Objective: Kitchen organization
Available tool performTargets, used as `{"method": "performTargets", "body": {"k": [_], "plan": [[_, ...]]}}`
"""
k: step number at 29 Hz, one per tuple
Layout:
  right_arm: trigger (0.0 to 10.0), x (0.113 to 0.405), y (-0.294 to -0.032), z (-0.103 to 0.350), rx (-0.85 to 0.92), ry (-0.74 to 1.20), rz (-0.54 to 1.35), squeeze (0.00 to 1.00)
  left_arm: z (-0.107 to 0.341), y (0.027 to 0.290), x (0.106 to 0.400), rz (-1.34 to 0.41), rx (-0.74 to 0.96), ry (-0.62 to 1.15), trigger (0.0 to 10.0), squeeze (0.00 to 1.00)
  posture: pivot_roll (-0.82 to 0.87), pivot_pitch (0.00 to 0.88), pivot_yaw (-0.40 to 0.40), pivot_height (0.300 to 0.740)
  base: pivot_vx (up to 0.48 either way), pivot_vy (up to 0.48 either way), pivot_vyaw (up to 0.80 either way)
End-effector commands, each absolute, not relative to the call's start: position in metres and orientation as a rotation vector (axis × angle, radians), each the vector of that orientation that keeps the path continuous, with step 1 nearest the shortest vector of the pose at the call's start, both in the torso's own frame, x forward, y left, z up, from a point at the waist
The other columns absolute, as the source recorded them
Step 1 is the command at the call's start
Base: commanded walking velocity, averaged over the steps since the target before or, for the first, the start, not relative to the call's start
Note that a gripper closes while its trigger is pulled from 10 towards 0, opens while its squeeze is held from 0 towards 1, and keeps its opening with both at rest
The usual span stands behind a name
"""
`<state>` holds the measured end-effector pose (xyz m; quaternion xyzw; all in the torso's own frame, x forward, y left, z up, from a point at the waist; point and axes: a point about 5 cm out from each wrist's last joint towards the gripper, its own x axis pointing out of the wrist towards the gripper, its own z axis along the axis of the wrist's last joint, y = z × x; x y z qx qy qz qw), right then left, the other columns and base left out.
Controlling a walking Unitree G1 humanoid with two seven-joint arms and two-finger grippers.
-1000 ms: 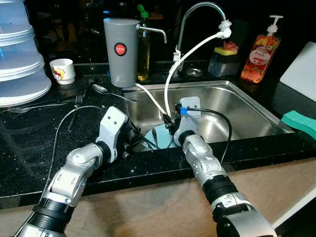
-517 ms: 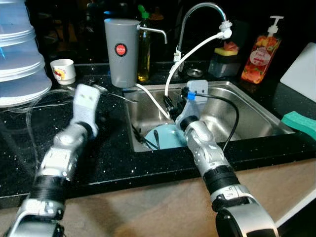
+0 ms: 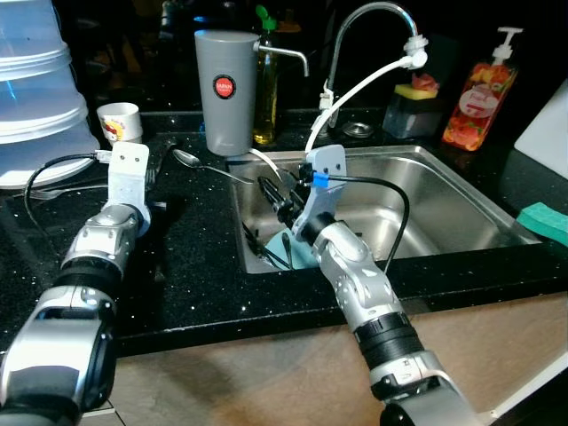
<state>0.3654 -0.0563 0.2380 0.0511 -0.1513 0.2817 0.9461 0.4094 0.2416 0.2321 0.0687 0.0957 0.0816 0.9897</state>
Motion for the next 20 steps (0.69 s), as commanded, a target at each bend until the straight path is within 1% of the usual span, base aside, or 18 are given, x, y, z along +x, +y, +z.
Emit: {"method": "performTargets", "body": {"k": [1, 8, 12, 13, 18, 20], "plan": [[10.0, 0.362, -0.057, 0.235, 0.103, -0.29, 0.578, 0.0, 0.239, 0.248, 0.41, 0.183, 0.153, 0.181, 10.0, 1.0, 0.0, 0.102, 0.005, 0.74, 0.0, 0.0, 0.0], [10.0, 0.351, -0.056, 0.229, 0.095, -0.262, 0.582, 0.0, 0.244, 0.25, 0.412, 0.166, 0.201, 0.184, 10.0, 1.0, -0.01, 0.16, 0.014, 0.74, 0.0, 0.0, 0.0], [10.0, 0.345, -0.054, 0.228, 0.085, -0.258, 0.592, 0.0, 0.245, 0.251, 0.412, 0.16, 0.172, 0.179, 10.0, 1.0, -0.02, 0.174, 0.016, 0.74, 0.0, 0.0, 0.0], [10.0, 0.34, -0.052, 0.228, 0.07, -0.257, 0.602, 0.0, 0.246, 0.252, 0.412, 0.153, 0.159, 0.177, 10.0, 1.0, -0.03, 0.198, 0.015, 0.74, 0.0, 0.0, 0.0], [10.0, 0.331, -0.049, 0.229, 0.063, -0.251, 0.614, 0.0, 0.246, 0.252, 0.412, 0.142, 0.144, 0.178, 10.0, 1.0, -0.04, 0.222, 0.014, 0.74, 0.0, 0.0, 0.0], [10.0, 0.327, -0.046, 0.231, 0.059, -0.25, 0.623, 0.0, 0.246, 0.251, 0.412, 0.126, 0.092, 0.178, 10.0, 1.0, -0.05, 0.232, 0.013, 0.74, 0.0, 0.0, 0.0]]}}
